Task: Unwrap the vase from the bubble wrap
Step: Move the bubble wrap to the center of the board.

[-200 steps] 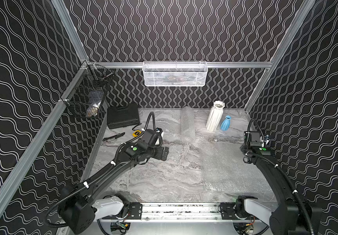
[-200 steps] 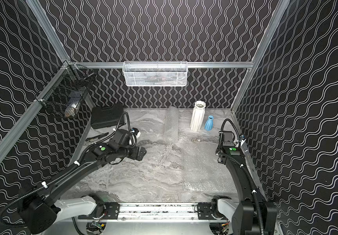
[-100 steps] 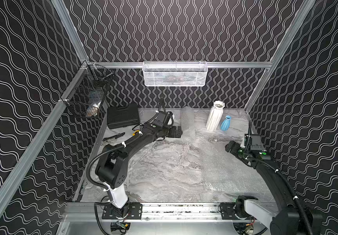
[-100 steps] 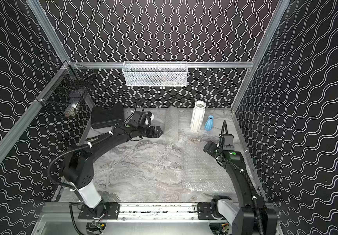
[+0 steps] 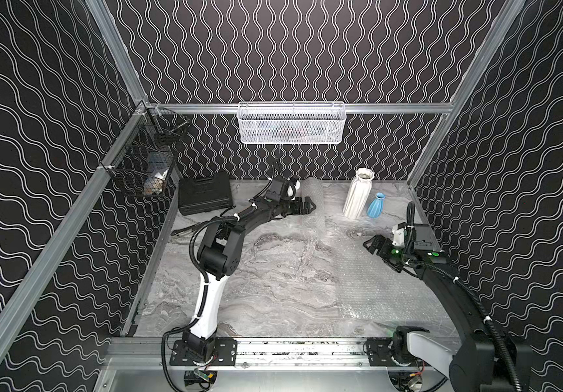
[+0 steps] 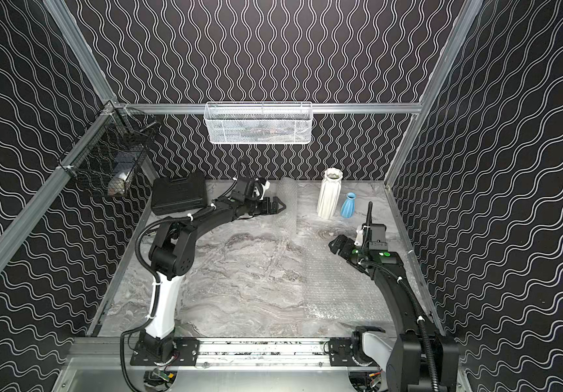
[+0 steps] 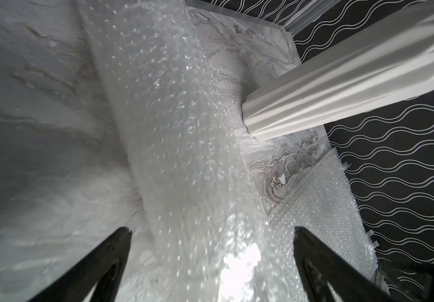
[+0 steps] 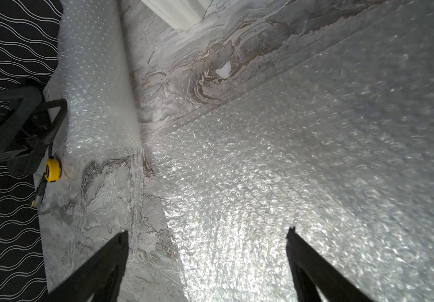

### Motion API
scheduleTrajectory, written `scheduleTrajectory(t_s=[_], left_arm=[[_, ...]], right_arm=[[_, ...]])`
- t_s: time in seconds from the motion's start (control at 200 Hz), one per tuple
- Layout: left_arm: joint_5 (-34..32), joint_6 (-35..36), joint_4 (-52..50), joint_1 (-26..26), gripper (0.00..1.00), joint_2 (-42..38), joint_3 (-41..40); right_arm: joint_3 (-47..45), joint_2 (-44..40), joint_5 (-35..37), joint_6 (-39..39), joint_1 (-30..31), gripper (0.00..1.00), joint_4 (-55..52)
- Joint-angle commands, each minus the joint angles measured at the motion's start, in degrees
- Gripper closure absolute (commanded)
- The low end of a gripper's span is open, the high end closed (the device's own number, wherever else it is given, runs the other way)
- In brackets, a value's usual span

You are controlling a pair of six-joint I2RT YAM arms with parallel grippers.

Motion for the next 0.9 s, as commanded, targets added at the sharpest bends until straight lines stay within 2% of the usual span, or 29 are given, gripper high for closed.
scheduleTrajectory(t_s=[0.0,0.195,0.44,0.62,0.896], left_arm=[[3.5,-1.1,1.6,0.1,0.0,4.6,5.7],[1.5,0.0,-3.4,0.1,0.0,10.4,12.9],[4.9,-2.0,-1.5,0.1,0.0,12.1,11.7],[3.4,-3.1,2.1,0.2,0.01,5.8,1.4],[-0.4,-2.5,6.4,0.2,0.12,-5.0,-14.9]], right_arm=[[0.0,0.6,-2.6,0.4,0.1,0.05,2.5],[-0.7,1.1,-3.3,0.7,0.1,0.04,3.0],[-0.1,3.3,-4.8,0.3,0.4,0.01,3.1],[-0.3,3.8,-4.7,-0.4,1.1,0.01,3.0],[-1.3,4.4,-5.5,-0.9,2.0,0.01,4.0]])
